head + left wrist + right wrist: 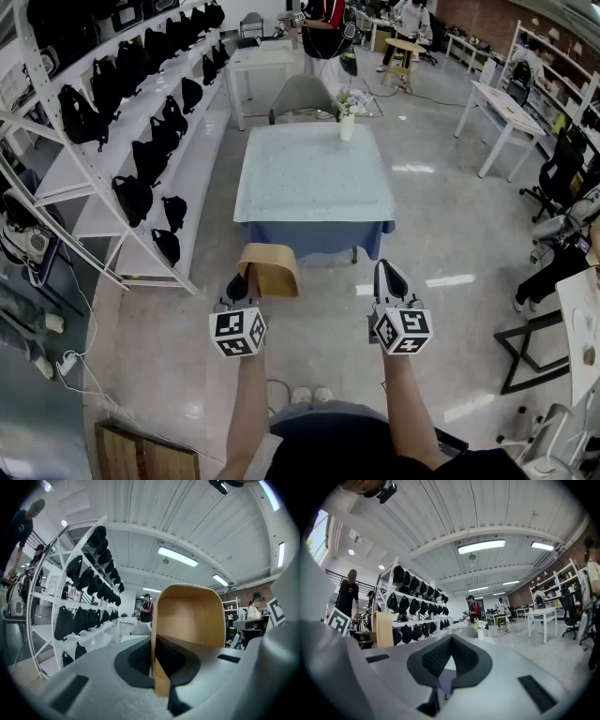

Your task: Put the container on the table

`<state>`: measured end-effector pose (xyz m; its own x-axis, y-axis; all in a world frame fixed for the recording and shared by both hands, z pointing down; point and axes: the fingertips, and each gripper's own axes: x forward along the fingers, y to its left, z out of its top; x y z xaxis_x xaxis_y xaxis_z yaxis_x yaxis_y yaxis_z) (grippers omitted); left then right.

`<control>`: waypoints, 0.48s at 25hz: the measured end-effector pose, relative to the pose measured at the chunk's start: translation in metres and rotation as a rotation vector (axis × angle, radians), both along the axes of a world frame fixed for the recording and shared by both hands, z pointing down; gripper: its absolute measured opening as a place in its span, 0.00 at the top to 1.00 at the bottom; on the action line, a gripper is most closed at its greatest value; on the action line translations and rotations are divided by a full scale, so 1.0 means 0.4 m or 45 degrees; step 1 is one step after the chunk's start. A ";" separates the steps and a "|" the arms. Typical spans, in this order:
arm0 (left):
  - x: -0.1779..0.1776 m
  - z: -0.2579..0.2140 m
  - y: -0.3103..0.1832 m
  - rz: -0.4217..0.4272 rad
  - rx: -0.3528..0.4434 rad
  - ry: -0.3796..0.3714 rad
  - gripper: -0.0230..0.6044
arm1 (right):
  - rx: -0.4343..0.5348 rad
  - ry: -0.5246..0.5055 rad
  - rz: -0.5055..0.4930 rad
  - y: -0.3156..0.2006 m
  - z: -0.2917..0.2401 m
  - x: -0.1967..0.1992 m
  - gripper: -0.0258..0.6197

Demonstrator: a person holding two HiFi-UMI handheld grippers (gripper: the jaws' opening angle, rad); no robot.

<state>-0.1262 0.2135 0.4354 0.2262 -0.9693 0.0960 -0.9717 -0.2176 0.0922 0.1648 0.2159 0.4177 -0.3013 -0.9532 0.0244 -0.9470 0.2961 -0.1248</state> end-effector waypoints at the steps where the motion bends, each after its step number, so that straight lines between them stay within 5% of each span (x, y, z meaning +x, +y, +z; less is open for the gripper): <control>1: 0.000 -0.001 -0.001 0.001 0.001 0.000 0.95 | 0.001 -0.002 0.000 -0.001 0.000 -0.001 0.96; 12: -0.006 -0.005 -0.009 -0.001 -0.001 -0.001 0.95 | 0.001 -0.010 -0.014 -0.012 -0.004 -0.016 0.96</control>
